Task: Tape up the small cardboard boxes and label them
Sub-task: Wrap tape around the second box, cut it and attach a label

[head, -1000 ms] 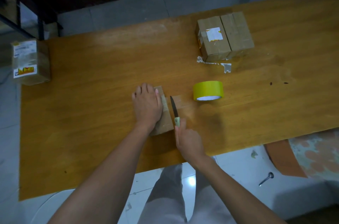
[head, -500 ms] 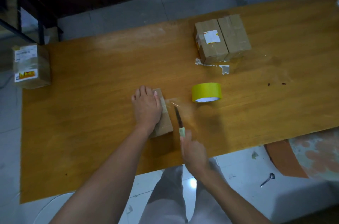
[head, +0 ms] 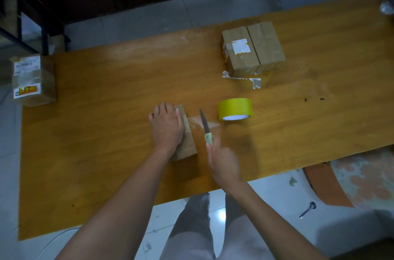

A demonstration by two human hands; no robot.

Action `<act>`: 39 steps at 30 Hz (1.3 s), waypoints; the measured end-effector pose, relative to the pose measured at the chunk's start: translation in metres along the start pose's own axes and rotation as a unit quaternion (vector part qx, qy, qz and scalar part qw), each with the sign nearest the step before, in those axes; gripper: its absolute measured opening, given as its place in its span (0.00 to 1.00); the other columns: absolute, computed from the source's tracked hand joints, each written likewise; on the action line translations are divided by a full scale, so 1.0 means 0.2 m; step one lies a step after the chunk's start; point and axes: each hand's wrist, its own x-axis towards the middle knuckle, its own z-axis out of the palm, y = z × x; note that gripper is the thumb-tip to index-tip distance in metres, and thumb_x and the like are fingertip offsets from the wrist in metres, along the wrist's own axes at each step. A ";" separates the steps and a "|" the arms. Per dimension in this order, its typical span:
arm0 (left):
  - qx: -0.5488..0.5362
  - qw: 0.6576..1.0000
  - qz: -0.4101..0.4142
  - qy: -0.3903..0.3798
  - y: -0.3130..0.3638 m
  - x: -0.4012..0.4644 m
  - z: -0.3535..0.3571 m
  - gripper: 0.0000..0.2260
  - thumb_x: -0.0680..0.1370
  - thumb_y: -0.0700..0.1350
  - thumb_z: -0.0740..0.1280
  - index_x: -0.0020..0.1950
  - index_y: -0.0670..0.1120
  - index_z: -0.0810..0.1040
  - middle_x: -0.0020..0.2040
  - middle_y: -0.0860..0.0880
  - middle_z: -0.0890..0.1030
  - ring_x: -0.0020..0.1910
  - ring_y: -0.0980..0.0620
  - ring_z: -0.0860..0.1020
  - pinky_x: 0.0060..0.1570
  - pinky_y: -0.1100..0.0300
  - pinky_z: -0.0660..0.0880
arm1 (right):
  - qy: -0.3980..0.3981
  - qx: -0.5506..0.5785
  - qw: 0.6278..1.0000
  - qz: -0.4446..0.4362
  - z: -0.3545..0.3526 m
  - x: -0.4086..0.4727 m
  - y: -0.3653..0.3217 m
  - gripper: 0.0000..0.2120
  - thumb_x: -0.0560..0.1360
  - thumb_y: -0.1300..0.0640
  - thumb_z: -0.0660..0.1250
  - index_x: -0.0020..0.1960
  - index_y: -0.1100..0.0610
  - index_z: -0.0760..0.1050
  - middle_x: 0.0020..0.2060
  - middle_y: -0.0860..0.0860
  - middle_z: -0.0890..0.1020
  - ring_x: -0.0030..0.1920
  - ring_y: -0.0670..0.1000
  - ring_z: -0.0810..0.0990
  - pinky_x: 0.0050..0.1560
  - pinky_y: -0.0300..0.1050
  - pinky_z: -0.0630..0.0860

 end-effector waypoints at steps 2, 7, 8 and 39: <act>0.002 1.000 -0.002 0.002 0.00 0.00 0.00 0.15 0.82 0.49 0.52 0.53 0.41 0.75 0.51 0.42 0.76 0.53 0.43 0.72 0.52 0.49 0.68 | -0.003 0.002 1.000 -0.027 0.02 0.03 -0.03 0.18 0.83 0.47 0.47 0.64 0.56 0.65 0.36 0.55 0.82 0.35 0.56 0.82 0.32 0.48 0.73; 0.003 1.000 -0.003 0.001 0.00 0.00 0.00 0.16 0.82 0.49 0.51 0.53 0.41 0.75 0.51 0.43 0.76 0.52 0.44 0.72 0.51 0.49 0.68 | -0.028 0.003 0.999 -0.044 0.09 0.09 -0.07 0.15 0.83 0.50 0.49 0.62 0.57 0.65 0.38 0.55 0.82 0.36 0.58 0.82 0.30 0.45 0.68; 0.002 1.000 -0.005 0.001 0.00 0.00 0.00 0.16 0.82 0.49 0.51 0.53 0.41 0.75 0.51 0.43 0.76 0.52 0.44 0.72 0.52 0.49 0.68 | -0.042 0.007 0.998 -0.043 0.11 0.08 -0.06 0.15 0.83 0.50 0.49 0.61 0.58 0.66 0.38 0.55 0.82 0.36 0.57 0.82 0.30 0.46 0.69; 0.012 0.997 0.006 -0.079 -0.02 0.05 -0.03 0.19 0.84 0.52 0.50 0.72 0.51 0.69 0.72 0.46 0.67 0.73 0.44 0.61 0.72 0.38 0.50 | 0.214 0.167 0.947 0.170 -0.42 0.32 0.96 0.23 0.79 0.49 0.62 0.67 0.63 0.67 0.60 0.60 0.70 0.43 0.58 0.76 0.40 0.47 0.71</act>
